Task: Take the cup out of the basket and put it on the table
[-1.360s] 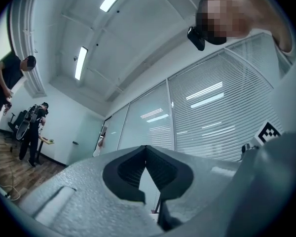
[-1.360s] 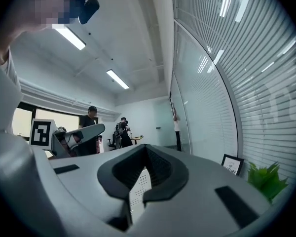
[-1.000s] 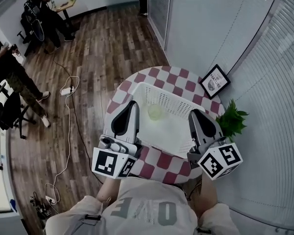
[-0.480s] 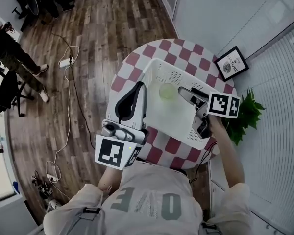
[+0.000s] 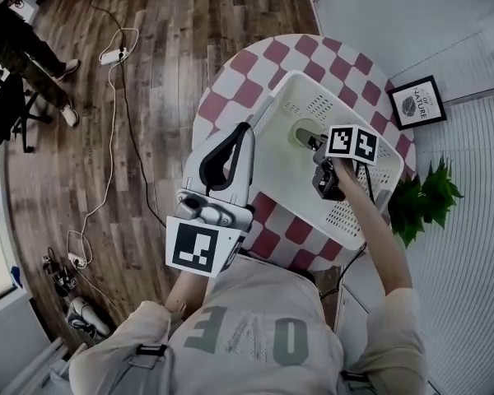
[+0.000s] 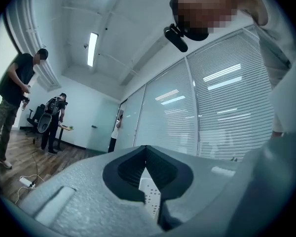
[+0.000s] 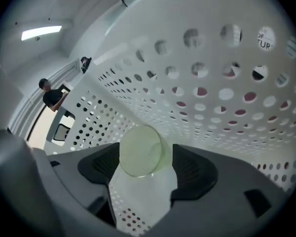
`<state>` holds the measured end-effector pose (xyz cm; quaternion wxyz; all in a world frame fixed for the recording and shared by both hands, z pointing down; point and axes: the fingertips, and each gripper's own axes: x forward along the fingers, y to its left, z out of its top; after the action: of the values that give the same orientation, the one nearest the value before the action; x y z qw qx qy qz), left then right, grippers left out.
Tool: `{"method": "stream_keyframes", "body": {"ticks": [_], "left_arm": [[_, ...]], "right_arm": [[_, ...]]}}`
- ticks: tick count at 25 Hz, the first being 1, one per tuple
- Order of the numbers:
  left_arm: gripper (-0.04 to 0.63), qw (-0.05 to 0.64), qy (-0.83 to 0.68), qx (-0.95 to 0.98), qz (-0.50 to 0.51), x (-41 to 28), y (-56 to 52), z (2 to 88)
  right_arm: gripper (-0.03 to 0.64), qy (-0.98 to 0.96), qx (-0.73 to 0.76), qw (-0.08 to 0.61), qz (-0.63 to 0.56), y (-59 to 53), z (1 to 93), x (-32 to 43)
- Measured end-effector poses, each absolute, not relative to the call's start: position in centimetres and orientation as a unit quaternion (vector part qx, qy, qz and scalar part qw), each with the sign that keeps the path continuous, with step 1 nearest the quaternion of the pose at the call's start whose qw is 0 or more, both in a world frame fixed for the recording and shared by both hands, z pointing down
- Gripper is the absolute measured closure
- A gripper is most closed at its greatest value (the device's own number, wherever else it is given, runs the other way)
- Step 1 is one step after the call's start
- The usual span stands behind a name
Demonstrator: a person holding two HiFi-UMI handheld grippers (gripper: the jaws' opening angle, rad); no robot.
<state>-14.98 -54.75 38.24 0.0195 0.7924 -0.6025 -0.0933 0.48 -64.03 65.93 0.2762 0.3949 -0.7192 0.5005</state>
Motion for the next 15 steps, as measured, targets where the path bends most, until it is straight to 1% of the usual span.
{"method": "stream_keyframes", "body": {"ticks": [4,8,14,15], "left_arm": [[0.589,0.035,-0.608,0.79,-0.079,-15.4,-54.9,39.8],[0.589,0.042,-0.613,0.786,-0.073,-15.8,-54.8,40.5],[0.589,0.049,-0.615,0.784,-0.073,-16.0,-55.3,41.4],[0.589,0.05,-0.616,0.783,-0.072,-16.1,-55.4,41.4]], "right_arm": [[0.286,-0.703,0.404,0.31,0.496,-64.5,68.7,0.8],[0.339,-0.686,0.408,0.341,0.497,-64.5,70.5,1.2],[0.364,-0.675,0.412,0.353,0.5,-65.0,71.9,1.6],[0.38,-0.672,0.416,0.356,0.499,-65.0,72.2,1.8]]}}
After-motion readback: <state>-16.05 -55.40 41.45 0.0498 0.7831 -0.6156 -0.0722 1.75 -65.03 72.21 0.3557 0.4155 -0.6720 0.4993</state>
